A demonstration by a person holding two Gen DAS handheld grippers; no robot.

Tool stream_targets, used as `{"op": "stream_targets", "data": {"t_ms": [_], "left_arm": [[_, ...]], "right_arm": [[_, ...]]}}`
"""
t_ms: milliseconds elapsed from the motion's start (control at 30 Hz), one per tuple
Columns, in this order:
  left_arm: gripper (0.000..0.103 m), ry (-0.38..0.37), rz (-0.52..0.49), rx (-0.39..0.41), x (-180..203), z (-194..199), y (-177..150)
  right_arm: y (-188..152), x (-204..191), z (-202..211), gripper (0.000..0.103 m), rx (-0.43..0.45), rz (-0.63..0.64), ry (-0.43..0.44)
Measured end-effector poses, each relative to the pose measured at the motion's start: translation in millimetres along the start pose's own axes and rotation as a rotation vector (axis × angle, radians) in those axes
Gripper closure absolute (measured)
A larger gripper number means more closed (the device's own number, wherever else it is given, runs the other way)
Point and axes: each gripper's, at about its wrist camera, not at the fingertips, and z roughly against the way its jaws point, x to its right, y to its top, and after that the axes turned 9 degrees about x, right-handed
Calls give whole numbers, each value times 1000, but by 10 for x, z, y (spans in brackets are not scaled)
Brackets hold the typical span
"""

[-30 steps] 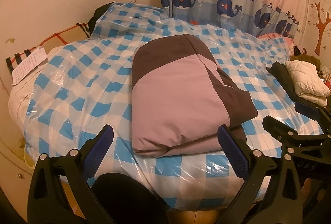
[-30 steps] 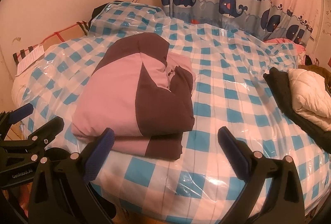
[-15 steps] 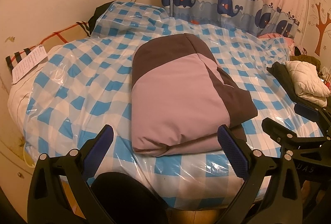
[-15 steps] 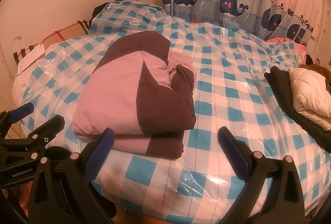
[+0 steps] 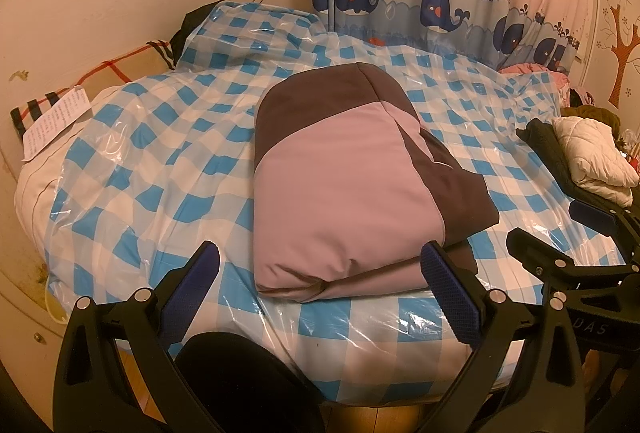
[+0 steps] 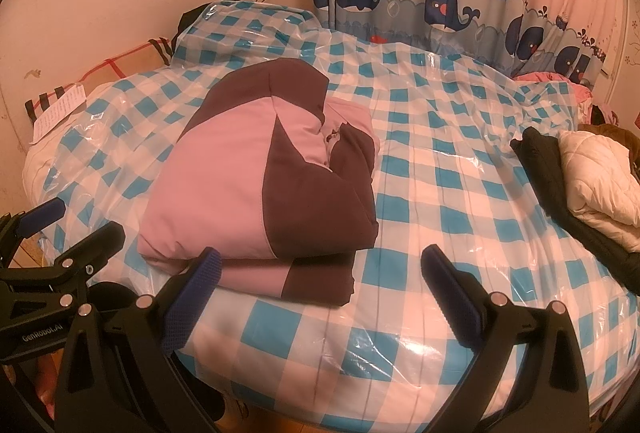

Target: Fold large clothes

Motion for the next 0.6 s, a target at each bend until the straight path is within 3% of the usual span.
{"op": "stream_targets", "data": {"t_ms": [600], "left_arm": [[6,-1,-1,-5,-25,-26,-2]], "right_arm": [[10,9,-7,7,1,-1,-1]]}}
